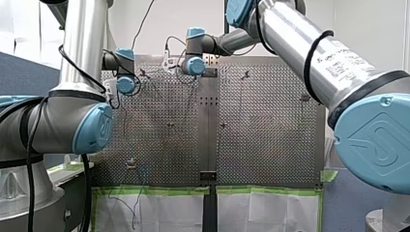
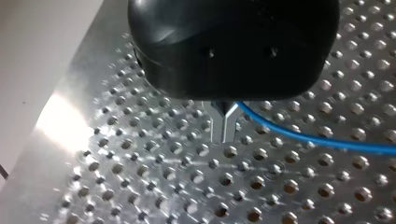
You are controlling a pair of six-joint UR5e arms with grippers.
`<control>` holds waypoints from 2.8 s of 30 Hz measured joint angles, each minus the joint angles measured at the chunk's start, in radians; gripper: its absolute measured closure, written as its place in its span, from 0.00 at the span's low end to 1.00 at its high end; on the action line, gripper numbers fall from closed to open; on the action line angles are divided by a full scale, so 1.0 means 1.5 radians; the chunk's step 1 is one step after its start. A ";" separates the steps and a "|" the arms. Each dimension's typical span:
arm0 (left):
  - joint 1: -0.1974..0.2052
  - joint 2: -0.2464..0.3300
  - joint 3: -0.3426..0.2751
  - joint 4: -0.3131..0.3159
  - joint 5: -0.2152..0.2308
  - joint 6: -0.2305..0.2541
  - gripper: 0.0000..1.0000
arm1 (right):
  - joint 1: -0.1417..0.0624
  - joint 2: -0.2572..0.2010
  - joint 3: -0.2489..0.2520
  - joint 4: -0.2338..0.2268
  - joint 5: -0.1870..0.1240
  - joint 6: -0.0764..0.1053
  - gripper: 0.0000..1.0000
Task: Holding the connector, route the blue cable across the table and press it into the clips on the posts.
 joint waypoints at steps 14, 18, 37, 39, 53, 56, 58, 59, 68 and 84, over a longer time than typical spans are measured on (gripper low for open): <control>0.010 -0.002 -0.001 -0.030 -0.016 -0.031 0.00 | 0.004 0.004 -0.006 0.015 0.013 0.000 1.00; 0.007 0.008 -0.010 -0.054 -0.037 -0.033 0.00 | 0.004 0.013 -0.005 0.026 0.018 0.000 1.00; -0.005 0.120 -0.115 -0.129 0.023 -0.098 0.00 | -0.002 0.035 0.031 0.047 0.062 0.013 1.00; -0.007 0.131 -0.122 -0.138 0.023 -0.099 0.00 | -0.003 0.035 0.040 0.047 0.064 0.013 1.00; -0.015 0.210 -0.174 -0.151 0.032 -0.108 0.00 | -0.020 0.035 0.070 0.050 0.066 0.020 1.00; -0.019 0.228 -0.190 -0.151 0.046 -0.106 0.00 | -0.024 0.035 0.073 0.050 0.066 0.020 1.00; -0.023 0.239 -0.196 -0.158 0.053 -0.099 0.00 | -0.026 0.035 0.073 0.050 0.066 0.020 1.00; -0.025 0.242 -0.198 -0.163 0.055 -0.094 0.00 | -0.027 0.035 0.073 0.050 0.066 0.020 1.00; -0.057 0.262 -0.197 -0.180 0.060 -0.044 0.00 | -0.033 0.036 0.074 0.048 0.067 0.020 1.00; -0.139 0.198 -0.118 -0.143 -0.016 0.042 0.00 | -0.045 0.036 0.074 0.049 0.065 0.020 1.00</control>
